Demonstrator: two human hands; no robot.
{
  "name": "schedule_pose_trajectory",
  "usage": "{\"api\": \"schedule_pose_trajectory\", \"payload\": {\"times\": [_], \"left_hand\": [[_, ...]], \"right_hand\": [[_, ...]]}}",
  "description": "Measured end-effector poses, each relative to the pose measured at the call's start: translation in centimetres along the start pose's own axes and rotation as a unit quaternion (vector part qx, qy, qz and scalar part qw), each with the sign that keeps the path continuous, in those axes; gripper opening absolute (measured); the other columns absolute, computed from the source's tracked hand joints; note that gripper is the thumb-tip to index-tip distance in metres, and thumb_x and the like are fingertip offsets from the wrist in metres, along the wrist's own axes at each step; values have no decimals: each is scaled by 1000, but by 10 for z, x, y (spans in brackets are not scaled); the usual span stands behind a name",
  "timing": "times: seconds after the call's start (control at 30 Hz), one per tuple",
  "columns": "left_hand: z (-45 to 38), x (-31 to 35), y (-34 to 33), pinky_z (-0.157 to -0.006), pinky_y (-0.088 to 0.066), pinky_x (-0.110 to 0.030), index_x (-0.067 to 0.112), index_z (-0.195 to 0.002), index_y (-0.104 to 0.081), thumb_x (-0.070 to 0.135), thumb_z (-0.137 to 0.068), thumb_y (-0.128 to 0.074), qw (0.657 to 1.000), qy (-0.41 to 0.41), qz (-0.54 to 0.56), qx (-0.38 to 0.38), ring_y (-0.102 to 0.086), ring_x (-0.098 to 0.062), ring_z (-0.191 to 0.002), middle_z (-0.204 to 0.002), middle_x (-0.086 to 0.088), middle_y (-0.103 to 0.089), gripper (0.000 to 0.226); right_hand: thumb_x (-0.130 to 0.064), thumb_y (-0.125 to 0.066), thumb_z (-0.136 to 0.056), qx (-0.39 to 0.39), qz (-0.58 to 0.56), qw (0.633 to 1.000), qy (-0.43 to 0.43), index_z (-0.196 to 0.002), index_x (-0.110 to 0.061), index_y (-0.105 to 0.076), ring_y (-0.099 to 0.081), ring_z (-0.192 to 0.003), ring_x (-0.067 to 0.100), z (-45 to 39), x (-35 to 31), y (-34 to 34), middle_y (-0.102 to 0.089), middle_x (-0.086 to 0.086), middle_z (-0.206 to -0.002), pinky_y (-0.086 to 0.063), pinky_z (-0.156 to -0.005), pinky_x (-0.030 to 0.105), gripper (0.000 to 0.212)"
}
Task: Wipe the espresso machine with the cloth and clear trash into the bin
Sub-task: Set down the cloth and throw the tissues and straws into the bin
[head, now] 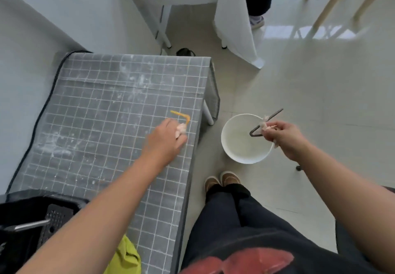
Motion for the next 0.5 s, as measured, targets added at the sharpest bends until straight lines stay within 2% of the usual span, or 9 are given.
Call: {"api": "schedule_pose_trajectory", "payload": {"times": [0.03, 0.1, 0.2, 0.27, 0.3, 0.37, 0.43, 0.5], "left_hand": [[-9, 27, -3, -62, -35, -36, 9, -91, -54, 35, -87, -45, 999, 22, 33, -24, -54, -34, -82, -93, -12, -59, 28], [-24, 81, -17, -64, -33, -35, 10, -95, -54, 33, -89, -51, 996, 9, 57, -74, -56, -35, -88, -96, -13, -63, 24], [-44, 130, -50, -66, -44, -37, 10, -93, -54, 34, -87, -49, 981, 0, 102, -164, -58, -35, -85, -92, -14, -65, 25], [-60, 140, -80, -65, -49, -36, 10, -90, -58, 32, -84, -48, 962, 50, 155, -218, -61, -32, -82, -89, -12, -66, 24], [-69, 139, -96, -60, -50, -32, 9, -89, -61, 30, -84, -48, 951, 83, 175, -241, -62, -30, -77, -87, -10, -68, 25], [-84, 133, -127, -48, -43, -25, 6, -87, -65, 25, -82, -50, 924, 150, 204, -286, -59, -24, -60, -80, -7, -68, 25], [-93, 123, -156, -50, -39, -24, 5, -81, -64, 19, -77, -53, 900, 204, 219, -316, -53, -24, -53, -79, -11, -67, 18], [-99, 117, -182, -54, -40, -26, 4, -82, -64, 20, -74, -54, 886, 229, 226, -333, -51, -25, -56, -79, -14, -66, 20]], "right_hand": [[-1, -65, -86, -2, 25, 1000, -13, -86, -12, -65, -49, -58, 13, 1, 9, 0, -57, 7, -70, -32, -48, 24, 11], [-10, -67, -88, -8, 74, 997, -30, -83, -15, -64, -52, -62, 12, -2, 27, -1, -60, 2, -74, -36, -50, 21, 7], [-19, -70, -86, -7, 118, 992, -45, -74, -17, -61, -61, -79, 13, -15, 48, -3, -67, -3, -87, -46, -66, 21, 15], [-23, -71, -85, -1, 159, 985, -65, -74, -18, -61, -58, -74, 15, -24, 57, -3, -63, -3, -78, -43, -63, 22, 16], [-24, -71, -85, 2, 166, 984, -72, -74, -19, -61, -57, -74, 16, -30, 62, -3, -62, -3, -76, -43, -63, 22, 16], [-26, -70, -85, -4, 158, 984, -87, -73, -19, -62, -63, -85, 16, -45, 73, -5, -69, -2, -89, -50, -73, 24, 16], [-24, -70, -86, -6, 149, 984, -93, -73, -19, -62, -65, -103, 17, -60, 83, -8, -71, -1, -111, -51, -92, 30, 16], [-22, -68, -87, 0, 144, 985, -97, -76, -17, -63, -64, -107, 18, -73, 91, -11, -69, 0, -115, -49, -96, 32, 13]]}}
Point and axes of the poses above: each hand's wrist, its own z-axis away from the middle knuckle, its own y-axis out of the back of the hand, x = y × z, the point moved 3 cm from there along -z, towards the middle knuckle
